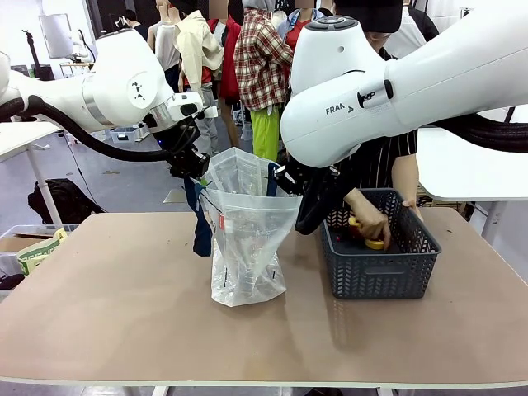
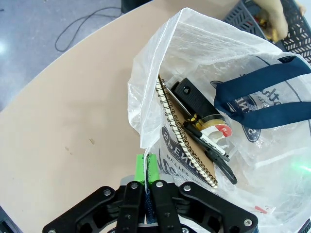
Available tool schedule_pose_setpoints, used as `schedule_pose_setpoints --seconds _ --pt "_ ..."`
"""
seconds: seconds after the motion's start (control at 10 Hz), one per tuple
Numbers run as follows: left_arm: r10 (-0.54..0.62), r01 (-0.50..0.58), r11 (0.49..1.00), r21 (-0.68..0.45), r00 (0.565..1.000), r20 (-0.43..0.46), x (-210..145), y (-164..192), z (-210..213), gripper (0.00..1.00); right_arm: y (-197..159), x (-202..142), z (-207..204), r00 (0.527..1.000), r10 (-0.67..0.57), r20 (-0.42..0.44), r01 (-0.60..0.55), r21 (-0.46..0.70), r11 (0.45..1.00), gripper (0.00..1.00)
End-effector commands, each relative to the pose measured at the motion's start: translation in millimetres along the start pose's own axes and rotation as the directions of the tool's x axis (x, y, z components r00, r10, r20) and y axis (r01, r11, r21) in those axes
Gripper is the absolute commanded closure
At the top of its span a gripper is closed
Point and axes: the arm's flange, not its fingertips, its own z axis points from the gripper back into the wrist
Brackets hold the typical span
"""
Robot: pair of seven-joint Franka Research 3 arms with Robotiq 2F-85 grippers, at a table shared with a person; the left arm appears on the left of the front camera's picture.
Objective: Transfer purchased items from the store into the shopping bag.
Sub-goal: Move the Reusable shopping bag to the right side of the table.
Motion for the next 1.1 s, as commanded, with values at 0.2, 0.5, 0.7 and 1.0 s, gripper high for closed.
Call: schedule_pose_setpoints --seconds 0.2,0.5,0.7,1.0 --pt "0.001 -0.001 1.000 0.020 1.000 -0.005 1.4 1.7 3.9 1.00 -1.5 -2.0 0.4 1.000 -0.001 -0.004 0.001 -0.006 1.000 1.00" --pt "0.001 -0.001 1.000 0.020 1.000 -0.005 1.4 1.7 3.9 1.00 -1.5 -2.0 0.4 1.000 -0.001 -0.004 0.001 -0.006 1.000 1.00" --pt "0.001 -0.001 1.000 0.020 1.000 -0.005 1.4 1.7 3.9 1.00 -1.5 -2.0 0.4 1.000 -0.001 -0.004 0.001 -0.006 1.000 1.00" --pt "0.001 -0.001 1.000 0.020 1.000 -0.005 1.4 1.7 3.9 1.00 -1.5 -2.0 0.4 1.000 -0.001 -0.004 0.001 -0.006 1.000 1.00"
